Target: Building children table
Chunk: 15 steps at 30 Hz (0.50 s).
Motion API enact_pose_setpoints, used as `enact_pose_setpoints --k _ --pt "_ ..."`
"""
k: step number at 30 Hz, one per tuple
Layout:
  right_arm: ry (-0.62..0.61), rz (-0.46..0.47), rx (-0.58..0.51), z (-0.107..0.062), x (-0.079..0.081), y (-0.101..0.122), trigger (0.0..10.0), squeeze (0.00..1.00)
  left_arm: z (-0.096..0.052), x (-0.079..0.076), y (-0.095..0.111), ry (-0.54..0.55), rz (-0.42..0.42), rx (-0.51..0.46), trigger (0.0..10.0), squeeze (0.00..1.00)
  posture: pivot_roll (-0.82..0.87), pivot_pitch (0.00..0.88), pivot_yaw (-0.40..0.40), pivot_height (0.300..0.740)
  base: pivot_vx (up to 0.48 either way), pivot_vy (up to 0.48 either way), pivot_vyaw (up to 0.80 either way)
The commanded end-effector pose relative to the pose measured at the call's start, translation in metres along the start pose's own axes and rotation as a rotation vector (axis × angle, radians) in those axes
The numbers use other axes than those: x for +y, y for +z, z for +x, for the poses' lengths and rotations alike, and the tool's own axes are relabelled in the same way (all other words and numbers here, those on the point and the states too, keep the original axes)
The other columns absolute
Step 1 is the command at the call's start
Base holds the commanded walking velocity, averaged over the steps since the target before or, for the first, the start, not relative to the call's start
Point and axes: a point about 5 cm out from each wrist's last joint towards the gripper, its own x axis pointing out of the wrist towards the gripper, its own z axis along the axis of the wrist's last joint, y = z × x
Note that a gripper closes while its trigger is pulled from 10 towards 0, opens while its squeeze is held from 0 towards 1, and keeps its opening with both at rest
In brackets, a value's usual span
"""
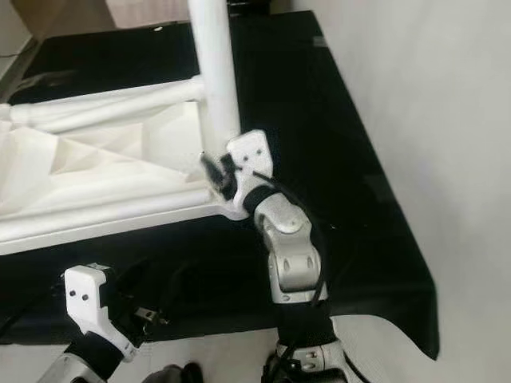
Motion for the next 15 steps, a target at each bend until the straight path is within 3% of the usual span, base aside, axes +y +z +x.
enact_pose_setpoints --k 1,2,3,4,5,6,7,9,10,15 --pt "0.192 0.054 -0.044 0.006 0.016 0.009 10.0 1.0 -0.002 0.001 -0.003 0.007 -0.005 0.013 10.0 0.0 0.03 0.252 0.03 0.74 0.0 0.0 0.0" --pt "0.3 0.03 -0.095 0.004 0.014 0.02 10.0 1.0 -0.002 0.001 -0.003 0.005 -0.007 0.012 10.0 0.0 0.03 0.251 0.029 0.74 0.0 0.0 0.0" --pt "0.3 0.03 -0.095 0.004 0.014 0.02 10.0 1.0 -0.002 0.001 -0.003 0.005 -0.007 0.012 10.0 0.0 0.03 0.251 0.029 0.74 0.0 0.0 0.0" --pt "0.431 -0.004 -0.109 0.001 0.01 0.027 10.0 1.0 -0.001 0.0 -0.003 0.003 -0.008 0.012 10.0 0.0 0.03 0.255 0.027 0.74 0.0 0.0 0.0" --pt "0.431 -0.004 -0.109 0.001 0.01 0.027 10.0 1.0 -0.001 0.0 -0.003 0.003 -0.008 0.012 10.0 0.0 0.03 0.255 0.027 0.74 0.0 0.0 0.0" --pt "0.542 -0.091 -0.11 -0.004 0.003 0.031 10.0 1.0 -0.001 0.0 -0.004 0.003 -0.01 0.01 10.0 0.0 0.03 0.254 0.023 0.74 0.0 0.0 0.0" --pt "0.628 -0.145 -0.092 -0.006 -0.008 0.034 10.0 0.0 -0.001 -0.001 -0.004 0.004 -0.012 0.008 10.0 0.0 0.04 0.259 0.016 0.74 0.0 0.0 0.0" --pt "0.675 -0.174 -0.077 -0.007 -0.015 0.036 10.0 0.0 -0.001 -0.002 -0.004 0.004 -0.013 0.007 10.0 0.0 0.04 0.259 0.016 0.74 0.0 0.0 0.0" --pt "0.714 -0.223 -0.061 -0.004 -0.026 0.041 10.0 0.0 -0.001 -0.003 -0.003 0.005 -0.016 0.005 10.0 0.0 0.04 0.26 0.018 0.74 0.0 0.0 0.0" --pt "0.755 -0.22 -0.066 0.002 -0.032 0.051 10.0 0.0 -0.002 -0.004 -0.003 0.006 -0.016 0.006 10.0 0.0 0.05 0.26 0.021 0.74 0.0 0.0 0.0"
